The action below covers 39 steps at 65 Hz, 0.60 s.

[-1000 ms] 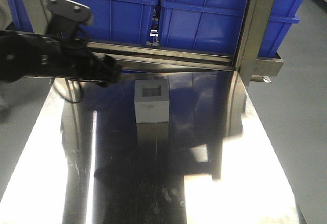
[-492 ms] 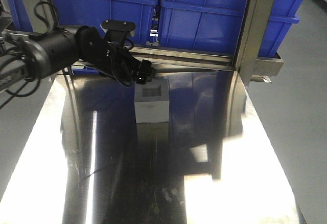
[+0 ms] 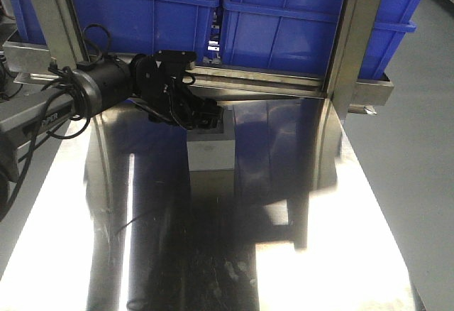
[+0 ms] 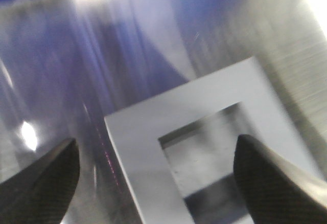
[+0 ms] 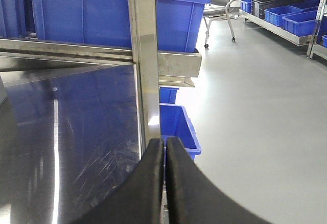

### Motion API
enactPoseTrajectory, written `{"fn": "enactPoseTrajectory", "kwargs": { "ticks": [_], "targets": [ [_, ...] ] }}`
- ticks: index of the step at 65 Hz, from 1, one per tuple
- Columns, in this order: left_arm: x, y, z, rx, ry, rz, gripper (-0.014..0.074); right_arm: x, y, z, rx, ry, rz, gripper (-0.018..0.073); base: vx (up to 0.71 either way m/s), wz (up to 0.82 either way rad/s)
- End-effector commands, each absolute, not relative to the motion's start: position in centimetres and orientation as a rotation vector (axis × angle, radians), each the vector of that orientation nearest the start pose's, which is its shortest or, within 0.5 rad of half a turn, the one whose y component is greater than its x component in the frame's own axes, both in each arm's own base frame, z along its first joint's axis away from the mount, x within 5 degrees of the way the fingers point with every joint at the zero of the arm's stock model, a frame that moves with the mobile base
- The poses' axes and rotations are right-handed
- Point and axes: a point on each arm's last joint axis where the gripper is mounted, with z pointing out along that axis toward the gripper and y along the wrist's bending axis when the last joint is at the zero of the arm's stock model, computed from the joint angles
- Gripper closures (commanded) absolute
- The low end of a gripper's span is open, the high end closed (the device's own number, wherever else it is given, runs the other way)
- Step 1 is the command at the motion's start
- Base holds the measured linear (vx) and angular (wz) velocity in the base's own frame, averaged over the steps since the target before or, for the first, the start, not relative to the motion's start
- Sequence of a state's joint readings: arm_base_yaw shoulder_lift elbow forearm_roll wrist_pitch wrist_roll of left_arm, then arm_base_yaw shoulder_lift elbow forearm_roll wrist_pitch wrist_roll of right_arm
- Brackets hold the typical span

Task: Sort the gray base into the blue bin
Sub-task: 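Reach the left gripper forward and down over the gray block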

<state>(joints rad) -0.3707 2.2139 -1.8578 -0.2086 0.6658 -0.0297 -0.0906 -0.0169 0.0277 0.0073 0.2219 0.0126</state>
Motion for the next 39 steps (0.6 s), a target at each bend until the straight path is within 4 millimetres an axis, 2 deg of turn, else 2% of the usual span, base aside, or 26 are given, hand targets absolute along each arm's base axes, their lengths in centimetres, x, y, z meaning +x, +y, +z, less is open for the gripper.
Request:
{"fn": "enactPoseTrajectory", "kwargs": {
  "ticks": [1,14,25,33,39],
  "targets": [
    [46.3,-19.4,24.7,0.249,2.394,-0.431,0.0004,5.6,-0.5,19.1,0.074,1.641,-0.069,0.0564,0.0,0.0],
    [46.4,-19.5,23.8,0.253,2.426,-0.425,0.0004,5.6,-0.5,19.1,0.074,1.641,-0.069,0.0564,0.0,0.0],
    [46.4,-19.5,23.8,0.254,2.429,-0.425,0.0008,5.6,-0.5,19.1,0.074,1.641,-0.069,0.0564,0.0,0.0],
    [46.3,-19.5,23.7,0.258,2.443,-0.424,0.0056,5.6,-0.5,19.1,0.074,1.641,-0.069,0.0564,0.0,0.0],
    [46.2,-19.5,23.6,0.261,2.456,-0.423,0.0135,5.6,-0.5,19.1,0.074,1.641,-0.069,0.0564,0.0,0.0]
  ]
}}
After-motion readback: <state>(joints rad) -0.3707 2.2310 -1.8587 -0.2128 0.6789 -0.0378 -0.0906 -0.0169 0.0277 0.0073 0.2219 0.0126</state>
